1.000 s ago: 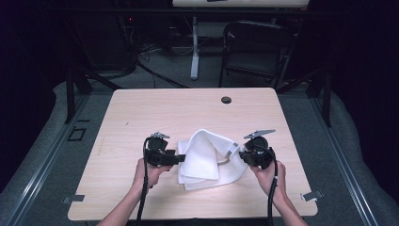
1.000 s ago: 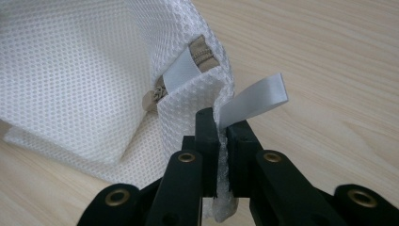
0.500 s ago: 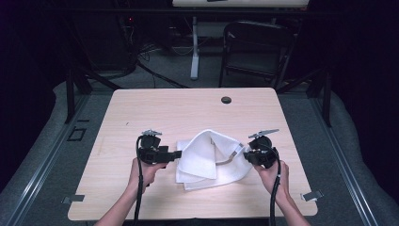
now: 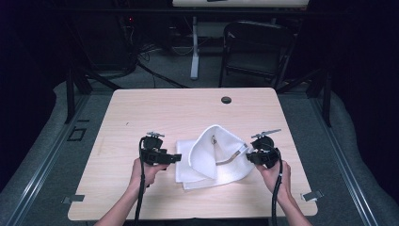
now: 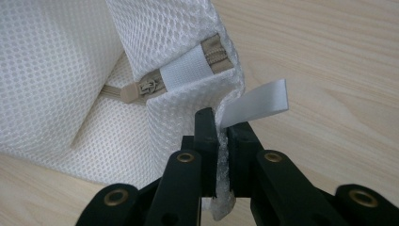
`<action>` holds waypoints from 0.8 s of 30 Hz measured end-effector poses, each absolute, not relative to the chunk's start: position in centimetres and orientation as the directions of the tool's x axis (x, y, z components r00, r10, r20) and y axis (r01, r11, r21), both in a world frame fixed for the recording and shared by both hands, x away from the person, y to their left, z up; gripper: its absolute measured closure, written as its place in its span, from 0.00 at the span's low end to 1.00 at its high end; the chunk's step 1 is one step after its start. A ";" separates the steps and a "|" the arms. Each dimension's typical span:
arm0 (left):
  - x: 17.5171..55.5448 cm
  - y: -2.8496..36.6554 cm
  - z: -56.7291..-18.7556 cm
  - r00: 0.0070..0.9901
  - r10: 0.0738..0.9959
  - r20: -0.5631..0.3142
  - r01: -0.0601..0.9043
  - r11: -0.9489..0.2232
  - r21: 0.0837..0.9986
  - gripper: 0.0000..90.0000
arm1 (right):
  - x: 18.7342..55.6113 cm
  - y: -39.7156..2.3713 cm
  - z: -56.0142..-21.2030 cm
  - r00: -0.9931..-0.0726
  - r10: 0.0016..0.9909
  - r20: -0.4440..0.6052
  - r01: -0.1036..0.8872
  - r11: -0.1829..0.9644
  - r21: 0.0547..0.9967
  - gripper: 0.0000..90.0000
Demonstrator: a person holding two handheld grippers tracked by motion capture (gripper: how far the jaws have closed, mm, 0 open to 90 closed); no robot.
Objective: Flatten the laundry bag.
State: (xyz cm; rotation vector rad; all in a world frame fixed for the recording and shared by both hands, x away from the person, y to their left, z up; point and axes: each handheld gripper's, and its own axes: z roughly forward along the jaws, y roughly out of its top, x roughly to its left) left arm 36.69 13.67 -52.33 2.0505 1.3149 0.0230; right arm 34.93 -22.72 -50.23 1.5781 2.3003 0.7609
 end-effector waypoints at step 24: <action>36.2 12.4 -54.1 0.542 0.803 -0.249 0.780 -0.370 0.506 0.95 | 34.7 -22.2 -51.2 -0.402 0.905 0.141 0.816 0.284 0.504 0.94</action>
